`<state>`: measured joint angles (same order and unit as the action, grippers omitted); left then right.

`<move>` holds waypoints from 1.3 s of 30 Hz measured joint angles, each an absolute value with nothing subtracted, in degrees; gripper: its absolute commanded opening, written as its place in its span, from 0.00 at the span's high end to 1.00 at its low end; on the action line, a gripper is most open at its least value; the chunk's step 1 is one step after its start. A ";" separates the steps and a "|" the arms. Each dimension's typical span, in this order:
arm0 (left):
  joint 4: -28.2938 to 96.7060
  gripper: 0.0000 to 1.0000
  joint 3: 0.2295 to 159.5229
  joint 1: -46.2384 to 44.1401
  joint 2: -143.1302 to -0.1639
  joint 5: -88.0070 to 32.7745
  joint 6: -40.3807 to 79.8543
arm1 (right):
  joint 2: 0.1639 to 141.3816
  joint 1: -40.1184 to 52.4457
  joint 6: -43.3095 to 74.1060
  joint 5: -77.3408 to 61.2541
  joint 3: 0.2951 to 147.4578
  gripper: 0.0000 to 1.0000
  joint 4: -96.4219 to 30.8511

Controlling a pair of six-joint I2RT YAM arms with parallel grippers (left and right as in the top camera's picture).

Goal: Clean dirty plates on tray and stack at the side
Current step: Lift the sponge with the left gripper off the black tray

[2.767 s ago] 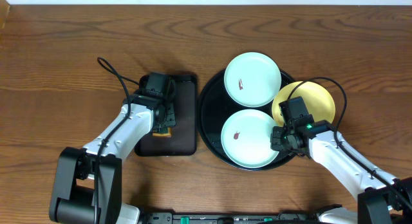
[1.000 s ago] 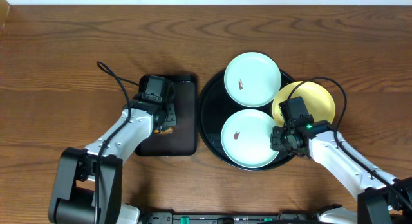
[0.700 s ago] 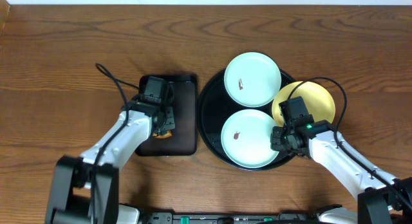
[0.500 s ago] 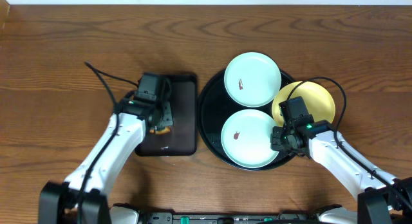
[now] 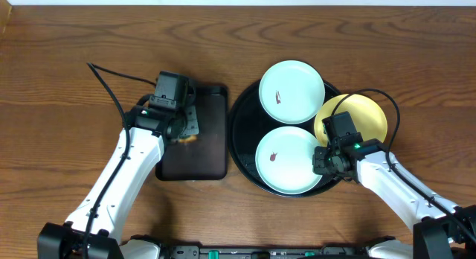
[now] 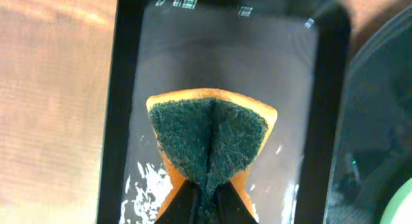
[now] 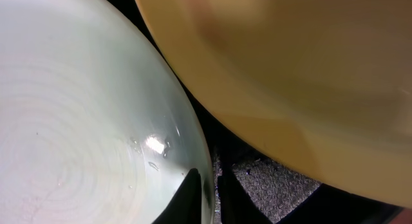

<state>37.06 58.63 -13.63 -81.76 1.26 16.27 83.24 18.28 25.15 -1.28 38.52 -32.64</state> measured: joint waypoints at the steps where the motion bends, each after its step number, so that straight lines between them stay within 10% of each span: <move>1: 36.42 0.93 58.63 -13.63 -81.76 1.13 16.21 | 83.24 18.28 25.15 -1.28 38.52 0.92 -32.67; 39: 38.11 0.93 58.63 -13.72 -81.76 4.40 18.76 | 83.24 18.28 23.73 -1.37 38.54 0.99 -32.18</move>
<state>38.11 58.63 -13.72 -81.76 4.40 18.76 83.24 18.28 23.73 -1.37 38.54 -32.18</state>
